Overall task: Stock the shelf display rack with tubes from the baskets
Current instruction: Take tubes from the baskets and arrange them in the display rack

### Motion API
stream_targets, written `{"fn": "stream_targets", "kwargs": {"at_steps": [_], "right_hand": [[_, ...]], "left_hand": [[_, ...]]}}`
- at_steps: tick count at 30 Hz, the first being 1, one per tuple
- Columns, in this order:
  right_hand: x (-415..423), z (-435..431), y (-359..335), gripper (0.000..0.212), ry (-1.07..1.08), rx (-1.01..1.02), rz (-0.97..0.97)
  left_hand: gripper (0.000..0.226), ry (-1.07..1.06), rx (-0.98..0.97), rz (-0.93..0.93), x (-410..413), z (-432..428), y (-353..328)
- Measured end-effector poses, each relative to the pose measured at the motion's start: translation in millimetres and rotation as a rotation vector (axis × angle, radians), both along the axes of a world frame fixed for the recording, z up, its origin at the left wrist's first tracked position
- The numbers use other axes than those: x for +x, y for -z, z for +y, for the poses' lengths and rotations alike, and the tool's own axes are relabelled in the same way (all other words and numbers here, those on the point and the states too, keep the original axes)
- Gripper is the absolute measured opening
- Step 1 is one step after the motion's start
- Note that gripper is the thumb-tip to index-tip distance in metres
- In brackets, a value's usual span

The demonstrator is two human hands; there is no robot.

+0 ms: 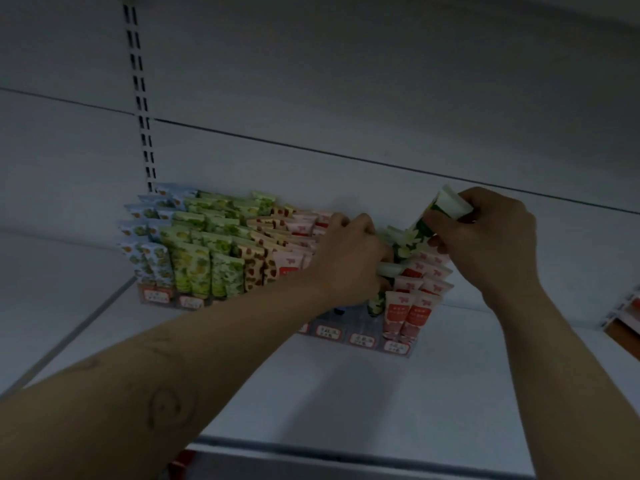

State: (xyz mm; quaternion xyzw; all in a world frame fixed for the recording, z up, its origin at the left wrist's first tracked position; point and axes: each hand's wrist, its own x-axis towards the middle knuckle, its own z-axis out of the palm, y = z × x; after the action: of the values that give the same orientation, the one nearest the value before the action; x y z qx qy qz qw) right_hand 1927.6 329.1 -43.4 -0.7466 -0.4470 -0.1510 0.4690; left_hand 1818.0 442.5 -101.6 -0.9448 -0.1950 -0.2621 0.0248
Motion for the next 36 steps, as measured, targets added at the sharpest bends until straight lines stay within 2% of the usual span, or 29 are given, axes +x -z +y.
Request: {"fn": "stream_targets", "kwargs": {"at_steps": [4,7,9,11,13,17,22,26,33,36], "right_hand": [[-2.8,0.8,2.6,0.014,0.005,0.01,0.014],[-1.8,-0.7,3.5,0.014,0.018,0.029,0.003],[0.8,-2.9,2.9,0.014,0.023,0.055,0.028],[4.5,-4.9,1.5,0.014,0.021,0.093,0.055],[8.6,-5.8,0.9,0.014,0.021,0.11,0.059],[12.3,-1.2,2.5,0.014,-0.023,0.072,-0.015],[16.5,7.9,7.2,0.012,-0.122,0.01,-0.021],[20.0,13.6,7.9,0.022,-0.103,0.056,-0.002],[30.2,21.4,10.3,0.031,-0.146,0.126,0.157],[34.2,22.8,12.5,0.03,-0.16,0.128,0.217]], "left_hand": [[0.033,-0.006,0.139,0.049,1.0,1.8,1.0],[0.029,0.015,0.189,-0.007,0.4,0.2,7.5],[0.033,0.02,0.168,-0.076,0.9,-0.5,10.3],[0.041,0.002,0.065,-0.088,0.4,-1.7,5.0],[0.039,-0.015,0.05,-0.03,0.8,-2.3,-3.8],[0.03,-0.008,0.241,0.064,3.9,-5.0,-13.9],[0.023,-0.052,0.249,0.073,7.8,-10.8,-15.3],[0.02,-0.067,0.269,0.155,11.9,-12.5,-17.8],[0.005,-0.089,0.376,0.318,22.6,-13.3,-27.8],[0.007,-0.059,0.406,0.362,26.6,-17.5,-29.4]]}}
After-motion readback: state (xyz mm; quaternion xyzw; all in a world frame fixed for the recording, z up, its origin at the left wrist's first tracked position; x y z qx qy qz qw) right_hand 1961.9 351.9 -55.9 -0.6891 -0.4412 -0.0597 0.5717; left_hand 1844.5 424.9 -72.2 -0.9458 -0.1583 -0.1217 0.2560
